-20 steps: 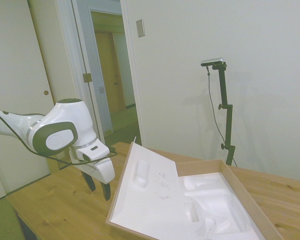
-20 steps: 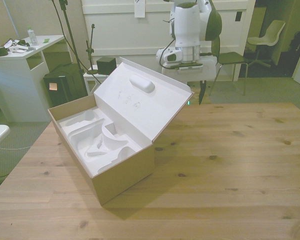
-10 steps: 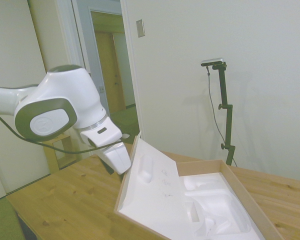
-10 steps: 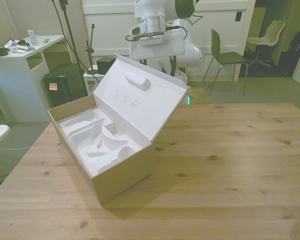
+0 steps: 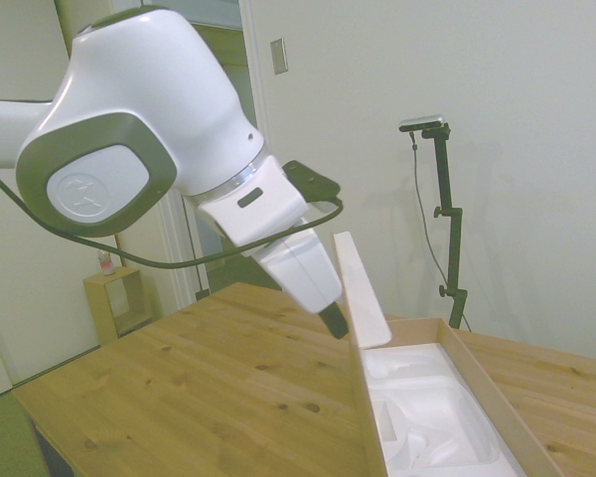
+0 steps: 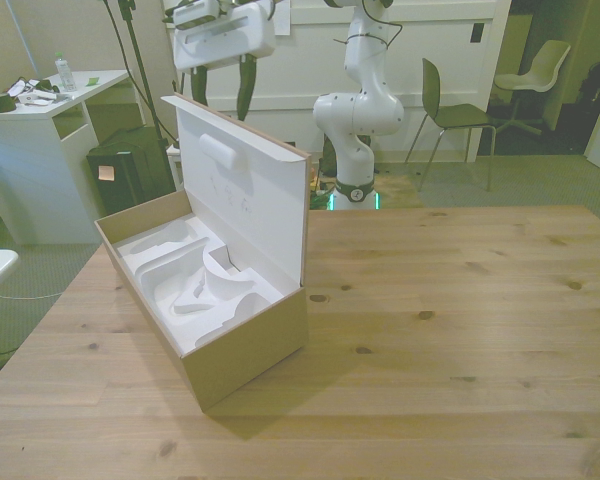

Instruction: Close the box

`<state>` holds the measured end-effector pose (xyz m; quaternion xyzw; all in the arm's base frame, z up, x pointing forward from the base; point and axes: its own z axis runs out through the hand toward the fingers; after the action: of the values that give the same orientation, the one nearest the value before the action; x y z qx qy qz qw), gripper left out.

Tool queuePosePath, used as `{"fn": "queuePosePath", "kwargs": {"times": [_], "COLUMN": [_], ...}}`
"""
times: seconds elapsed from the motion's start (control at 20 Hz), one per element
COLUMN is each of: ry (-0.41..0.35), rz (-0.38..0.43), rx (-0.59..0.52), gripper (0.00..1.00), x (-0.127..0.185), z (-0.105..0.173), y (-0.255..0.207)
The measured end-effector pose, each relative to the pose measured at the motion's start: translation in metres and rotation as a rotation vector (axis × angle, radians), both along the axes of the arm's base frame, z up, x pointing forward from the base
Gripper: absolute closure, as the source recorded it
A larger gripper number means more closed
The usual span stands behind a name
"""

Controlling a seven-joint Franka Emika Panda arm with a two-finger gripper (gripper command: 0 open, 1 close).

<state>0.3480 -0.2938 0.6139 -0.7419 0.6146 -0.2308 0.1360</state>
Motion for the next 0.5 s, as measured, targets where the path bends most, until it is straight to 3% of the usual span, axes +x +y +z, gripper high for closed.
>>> {"fn": "queuePosePath", "kwargs": {"times": [0.2, 0.3, 0.4, 0.5], "ry": [-0.057, -0.076, -0.073, -0.052], "rz": [-0.138, -0.164, -0.148, -0.070], "rx": [-0.019, -0.035, -0.040, -0.045], "gripper": [0.00, 0.00, 0.00, 0.00], "x": [0.022, 0.030, 0.036, 0.044], "z": [0.009, 0.010, 0.005, -0.006], "y": [-0.032, -0.040, -0.035, -0.011]}}
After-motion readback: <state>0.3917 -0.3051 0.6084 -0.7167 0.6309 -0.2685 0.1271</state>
